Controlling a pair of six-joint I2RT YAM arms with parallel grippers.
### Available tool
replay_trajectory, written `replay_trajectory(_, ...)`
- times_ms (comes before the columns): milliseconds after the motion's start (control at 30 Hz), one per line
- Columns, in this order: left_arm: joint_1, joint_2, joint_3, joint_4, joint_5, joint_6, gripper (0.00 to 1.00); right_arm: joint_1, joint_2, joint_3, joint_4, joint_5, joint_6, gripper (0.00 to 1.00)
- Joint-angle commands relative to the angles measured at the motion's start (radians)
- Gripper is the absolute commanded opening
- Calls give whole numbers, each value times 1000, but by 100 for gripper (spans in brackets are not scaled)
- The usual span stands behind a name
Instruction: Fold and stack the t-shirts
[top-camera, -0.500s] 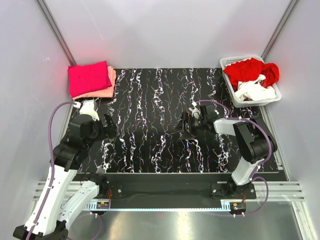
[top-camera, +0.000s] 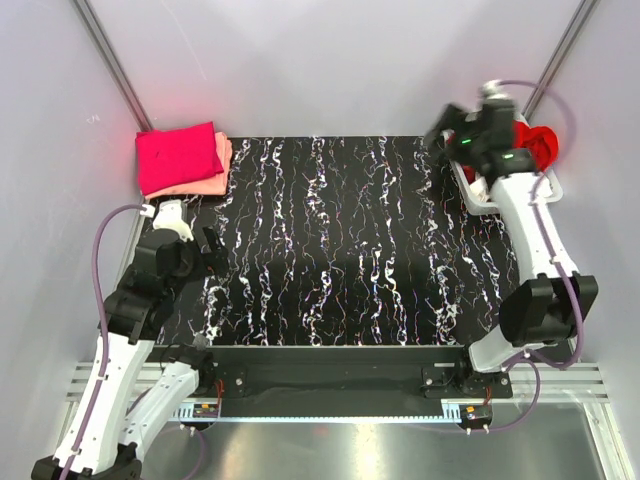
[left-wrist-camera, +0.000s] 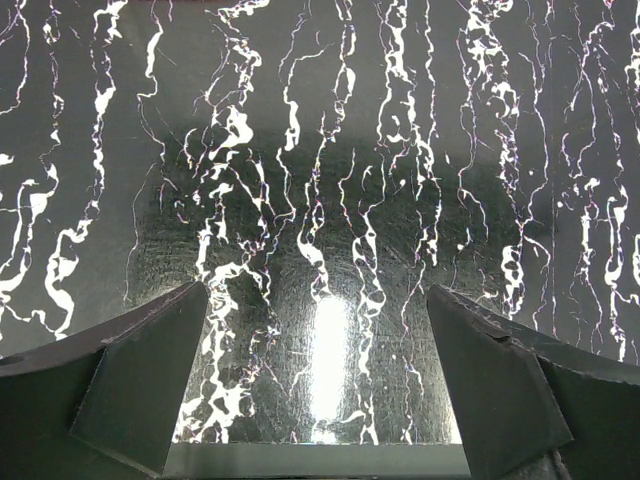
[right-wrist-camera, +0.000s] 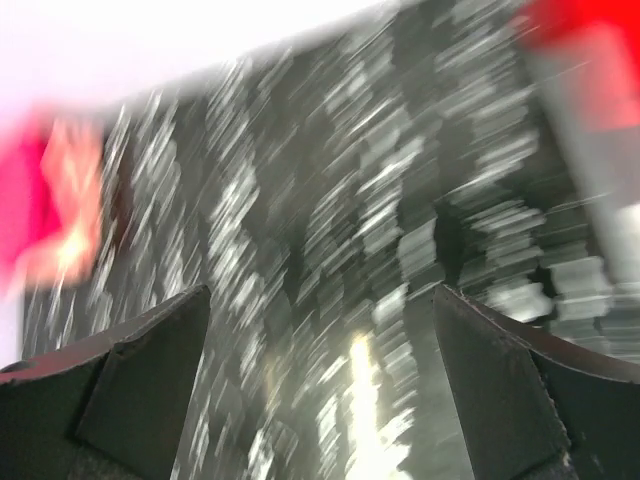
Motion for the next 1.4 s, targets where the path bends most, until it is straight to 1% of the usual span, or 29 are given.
replay_trajectory(0,5,-16,3,38,16,13,99,-188,62,105,-190,124,-2,100)
replay_trajectory(67,5,-25,1,38,12,11,99,-229,113,145,-209,140,-6,100)
replay_trajectory(100,5,-27,1,38,12,11,99,-257,134,203,-226,155,-15,100)
replay_trajectory(133,6,-31,3,38,7,11,99,-268,183,234,-271,178,-17,99)
replay_trajectory(200,9,-34,3,40,9,13,99,-300,230,307,-305,229,-23,97)
replay_trajectory(267,17,-37,1,40,15,13,99,-328,288,334,-324,221,-21,93)
replay_trajectory(333,20,-43,1,41,18,14,99,-361,332,355,-324,198,-15,93)
replay_trajectory(433,25,-48,0,44,21,13,99,-383,389,383,-330,192,-5,92)
replay_trajectory(667,34,-60,-3,47,22,15,99,-385,504,447,-338,189,5,88)
replay_trajectory(700,34,-60,-3,47,22,16,99,-385,513,446,-318,186,5,85)
replay_trajectory(767,35,-60,-3,49,22,15,99,-385,526,453,-309,158,6,83)
replay_trajectory(800,37,-59,-3,49,24,15,99,-385,541,467,-309,147,8,80)
replay_trajectory(900,40,-57,-3,49,27,15,99,-385,566,492,-316,126,8,73)
replay_trajectory(1000,43,-57,-3,49,25,15,99,-385,575,492,-312,121,6,61)
replay_trajectory(1033,43,-57,-5,49,27,16,99,-385,576,493,-310,117,5,37)
replay_trajectory(1100,44,-57,-5,49,27,15,99,-385,575,490,-310,109,5,22)
replay_trajectory(1133,46,-56,-5,49,27,15,99,-385,573,490,-313,107,5,2)
replay_trajectory(1167,46,-57,-5,49,28,16,99,-385,573,495,-319,106,5,0)
replay_trajectory(1267,48,-57,-5,49,28,16,99,-385,543,495,-321,98,5,0)
replay_trajectory(1367,49,-59,-5,49,27,16,99,-385,474,503,-325,95,11,0)
